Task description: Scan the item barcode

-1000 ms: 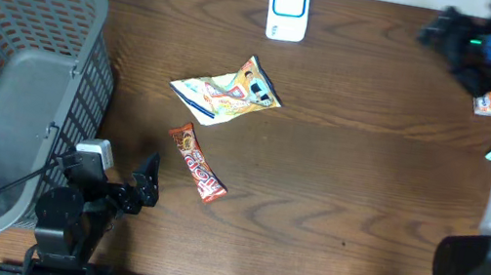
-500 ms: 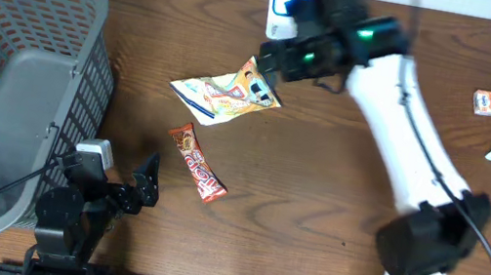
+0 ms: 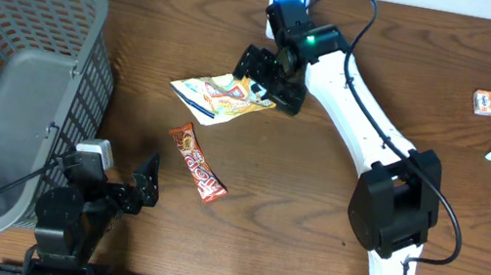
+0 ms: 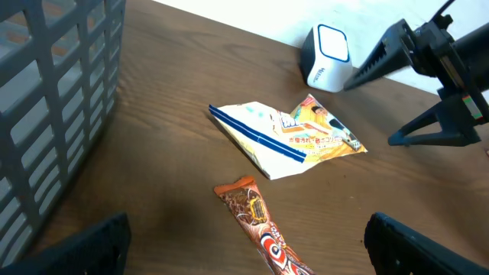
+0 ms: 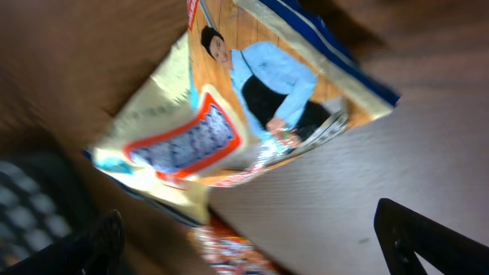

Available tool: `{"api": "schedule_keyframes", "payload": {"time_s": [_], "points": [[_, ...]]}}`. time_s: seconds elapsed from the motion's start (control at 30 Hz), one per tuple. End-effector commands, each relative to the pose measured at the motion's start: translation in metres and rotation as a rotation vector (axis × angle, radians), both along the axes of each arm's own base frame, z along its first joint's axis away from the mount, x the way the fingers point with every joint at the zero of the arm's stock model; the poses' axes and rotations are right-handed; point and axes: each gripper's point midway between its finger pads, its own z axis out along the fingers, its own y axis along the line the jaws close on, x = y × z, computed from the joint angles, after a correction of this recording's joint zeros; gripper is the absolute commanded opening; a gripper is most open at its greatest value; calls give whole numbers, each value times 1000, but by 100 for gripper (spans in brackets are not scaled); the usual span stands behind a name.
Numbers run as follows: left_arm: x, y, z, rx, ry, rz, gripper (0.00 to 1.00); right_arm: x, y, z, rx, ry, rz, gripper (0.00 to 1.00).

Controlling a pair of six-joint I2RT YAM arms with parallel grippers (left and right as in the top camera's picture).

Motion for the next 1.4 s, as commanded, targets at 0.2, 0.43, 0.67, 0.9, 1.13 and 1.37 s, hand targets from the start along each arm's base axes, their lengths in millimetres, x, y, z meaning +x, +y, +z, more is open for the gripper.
{"api": "schedule_keyframes", "payload": {"time_s": [0.2, 0.43, 0.67, 0.9, 1.13, 1.37], "points": [[0, 1, -1, 14, -2, 0, 98, -16, 56, -24, 49, 54, -87, 99], [0, 1, -1, 14, -2, 0, 98, -23, 61, -78, -14, 132, -140, 99], [0, 1, -1, 15, -2, 0, 98, -15, 40, -119, -149, 116, -211, 65], [0, 1, -1, 14, -2, 0, 98, -11, 31, -117, -209, 43, -57, 1], [0, 1, -1, 14, -2, 0, 98, -28, -17, -38, -258, 42, 83, 2], [0, 1, -1, 14, -2, 0, 98, -39, -98, 17, -598, -50, 246, 2]]}}
